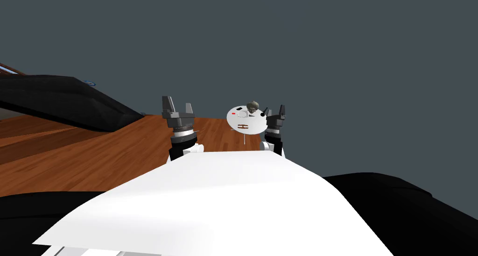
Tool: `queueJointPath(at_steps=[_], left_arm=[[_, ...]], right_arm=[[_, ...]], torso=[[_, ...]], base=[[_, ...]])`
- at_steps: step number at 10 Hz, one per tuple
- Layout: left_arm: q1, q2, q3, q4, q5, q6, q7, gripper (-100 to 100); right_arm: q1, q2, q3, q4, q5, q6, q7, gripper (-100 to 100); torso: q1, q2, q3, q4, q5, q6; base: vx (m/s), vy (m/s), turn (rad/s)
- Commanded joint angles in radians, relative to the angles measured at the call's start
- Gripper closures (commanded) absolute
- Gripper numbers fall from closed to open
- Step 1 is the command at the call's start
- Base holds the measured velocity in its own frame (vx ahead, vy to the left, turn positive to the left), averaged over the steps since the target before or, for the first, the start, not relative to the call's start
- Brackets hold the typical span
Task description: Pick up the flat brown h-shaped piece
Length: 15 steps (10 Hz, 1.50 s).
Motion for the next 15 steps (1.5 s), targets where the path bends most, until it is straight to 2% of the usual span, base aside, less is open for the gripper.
queueJointPath(at_steps=[1,3,6,7,8,9,10,11,12,13,14,15], left_arm=[[0.000,0.000,0.000,0.000,0.000,0.000,0.000,0],[0.000,0.000,0.000,0.000,0.000,0.000,0.000,0],[0.000,0.000,0.000,0.000,0.000,0.000,0.000,0],[0.000,0.000,0.000,0.000,0.000,0.000,0.000,0],[0.000,0.000,0.000,0.000,0.000,0.000,0.000,0],[0.000,0.000,0.000,0.000,0.000,0.000,0.000,0],[0.000,0.000,0.000,0.000,0.000,0.000,0.000,0],[0.000,0.000,0.000,0.000,0.000,0.000,0.000,0],[0.000,0.000,0.000,0.000,0.000,0.000,0.000,0],[0.000,0.000,0.000,0.000,0.000,0.000,0.000,0],[0.000,0.000,0.000,0.000,0.000,0.000,0.000,0],[0.000,0.000,0.000,0.000,0.000,0.000,0.000,0]], right_arm=[[-0.003,-0.041,-0.003,0.015,0.018,-0.003,0.002,-100],[-0.009,-0.103,-0.009,0.051,0.061,-0.010,0.008,-100],[-0.024,-0.195,-0.025,0.135,0.150,-0.028,0.021,-100],[-0.024,-0.195,-0.025,0.139,0.167,-0.028,0.021,-100],[-0.030,-0.223,-0.032,0.175,0.204,-0.035,0.027,-100],[-0.030,-0.223,-0.032,0.175,0.213,-0.035,0.027,-100],[-0.037,-0.250,-0.039,0.215,0.255,-0.044,0.034,-100],[-0.037,-0.250,-0.039,0.215,0.262,-0.044,0.034,-100],[-0.044,-0.277,-0.047,0.258,0.302,-0.053,0.041,-100],[-0.044,-0.277,-0.047,0.258,0.316,-0.053,0.041,-100],[-0.051,-0.302,-0.055,0.298,0.354,-0.062,0.048,-100],[-0.051,-0.302,-0.055,0.304,0.373,-0.062,0.048,-100]], torso=[[0.000,0.000,0.000,0.000,0.000,0.000],[0.000,0.000,0.000,0.000,0.000,0.000],[0.000,0.000,0.000,0.000,0.000,0.000],[0.000,0.000,0.000,0.000,0.000,0.000],[0.000,0.000,0.000,0.000,0.000,0.000],[0.000,0.000,0.000,0.000,0.000,0.000],[0.000,0.000,0.000,0.000,0.000,0.000],[0.000,0.000,0.000,0.000,0.000,0.000],[0.000,0.000,0.000,0.000,0.000,0.000],[0.000,0.000,0.000,0.000,0.000,0.000],[0.000,0.000,0.000,0.000,0.000,0.000],[0.000,0.000,0.000,0.000,0.000,0.000]], base=[[-0.002,0.002,0.052],[-0.006,0.002,0.092],[-0.010,0.003,0.161],[-0.007,0.000,0.050],[-0.007,0.006,0.121],[-0.005,0.003,0.070],[-0.007,0.007,0.163],[-0.005,0.001,0.076],[-0.006,0.007,0.170],[-0.005,0.001,0.083],[-0.005,0.007,0.157],[-0.004,0.003,0.110]])
